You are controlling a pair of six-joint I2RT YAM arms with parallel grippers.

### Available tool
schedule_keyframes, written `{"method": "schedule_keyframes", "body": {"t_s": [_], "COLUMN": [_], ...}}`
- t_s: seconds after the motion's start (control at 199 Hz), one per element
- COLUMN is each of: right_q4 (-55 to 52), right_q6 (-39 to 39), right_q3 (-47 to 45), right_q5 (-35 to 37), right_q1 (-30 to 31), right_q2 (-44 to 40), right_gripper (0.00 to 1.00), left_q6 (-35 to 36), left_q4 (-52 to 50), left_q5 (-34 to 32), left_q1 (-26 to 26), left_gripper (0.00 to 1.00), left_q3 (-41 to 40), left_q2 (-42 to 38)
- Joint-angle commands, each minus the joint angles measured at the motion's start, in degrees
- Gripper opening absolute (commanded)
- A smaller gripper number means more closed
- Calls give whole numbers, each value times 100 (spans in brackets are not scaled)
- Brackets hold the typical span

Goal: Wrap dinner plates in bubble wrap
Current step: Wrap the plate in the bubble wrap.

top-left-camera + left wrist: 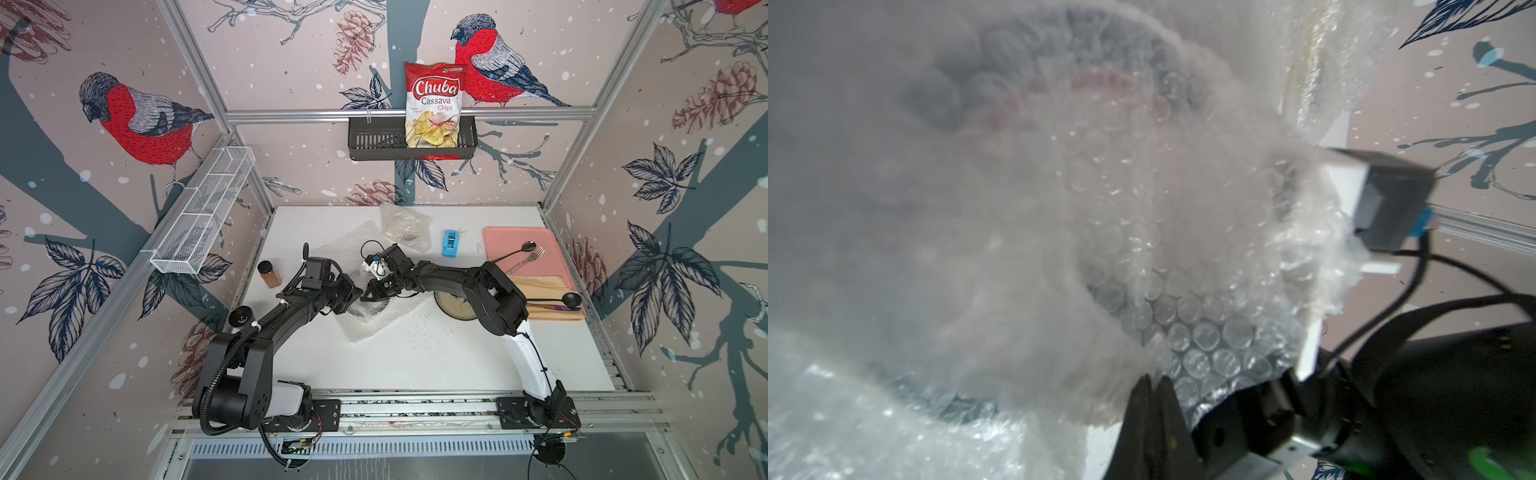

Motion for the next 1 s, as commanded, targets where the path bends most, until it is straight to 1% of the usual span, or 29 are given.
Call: {"method": "schedule_keyframes", "body": {"t_s": [0.0, 0.151, 0.241, 0.377, 0.517, 0.738, 0.839, 0.909, 0.994], "right_q4": [-482, -612, -650, -509, -830, -1210, -1493, -1729, -2110], "right_q6": [58, 56, 92, 272, 309, 113, -295, -914, -1831], "right_q3": [-19, -9, -83, -301, -345, -606, -476, -232, 138], "right_q5": [601, 697, 727, 602, 987, 1135, 1221, 1289, 1894], "right_q1": [-6, -6, -32, -119, -194, -468, -557, -577, -593], "right_q2": [132, 69, -97, -463, -828, -1619, -1849, -1842, -1765], "right_gripper": [18, 18, 21, 24, 24, 24, 25, 25, 25], "left_q6": [-34, 216, 284, 230, 266, 350, 416, 427, 494], "left_q4": [109, 68, 31, 151, 270, 253, 178, 182, 150], "left_q5": [107, -119, -225, -333, -356, -350, -380, -391, -455], "left_q1": [-149, -163, -159, -157, -154, -145, -147, -141, -145], "left_gripper": [0, 0, 0, 0, 0, 0, 0, 0, 0], "left_q3": [-192, -390, -535, -788, -926, -845, -759, -742, -718], "left_q2": [143, 511, 634, 788, 934, 1024, 1050, 1037, 1009]}}
